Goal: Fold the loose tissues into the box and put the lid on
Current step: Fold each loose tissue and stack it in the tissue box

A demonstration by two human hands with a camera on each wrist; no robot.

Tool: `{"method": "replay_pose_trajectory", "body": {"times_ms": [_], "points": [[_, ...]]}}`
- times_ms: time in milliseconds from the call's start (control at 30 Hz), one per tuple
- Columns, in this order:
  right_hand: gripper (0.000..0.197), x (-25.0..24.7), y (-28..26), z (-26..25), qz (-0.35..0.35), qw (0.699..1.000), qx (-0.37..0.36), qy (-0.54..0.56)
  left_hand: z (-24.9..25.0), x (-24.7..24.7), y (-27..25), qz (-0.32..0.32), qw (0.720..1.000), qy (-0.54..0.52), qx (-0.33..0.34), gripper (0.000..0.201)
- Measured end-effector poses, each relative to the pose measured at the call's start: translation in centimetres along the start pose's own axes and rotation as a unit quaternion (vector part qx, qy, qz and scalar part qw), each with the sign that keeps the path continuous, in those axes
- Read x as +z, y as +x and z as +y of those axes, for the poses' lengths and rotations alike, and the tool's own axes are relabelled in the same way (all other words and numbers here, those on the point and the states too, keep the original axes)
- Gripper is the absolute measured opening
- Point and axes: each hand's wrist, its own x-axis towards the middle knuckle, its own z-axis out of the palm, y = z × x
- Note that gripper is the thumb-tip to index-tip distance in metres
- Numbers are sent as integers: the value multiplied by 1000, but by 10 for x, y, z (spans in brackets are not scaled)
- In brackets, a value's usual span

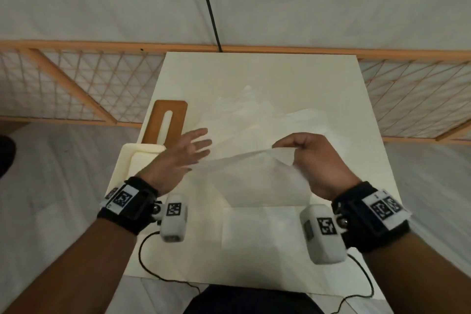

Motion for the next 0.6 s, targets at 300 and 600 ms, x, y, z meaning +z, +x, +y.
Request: {"method": "replay_pose_trajectory", "body": {"times_ms": [300, 600], "points": [[14, -18, -18, 19, 2, 996, -1, 88, -45, 40, -16, -5, 996, -82, 19, 49], [33, -45, -28, 34, -112, 984, -18, 138, -24, 35, -29, 41, 996, -75, 26, 38]]}}
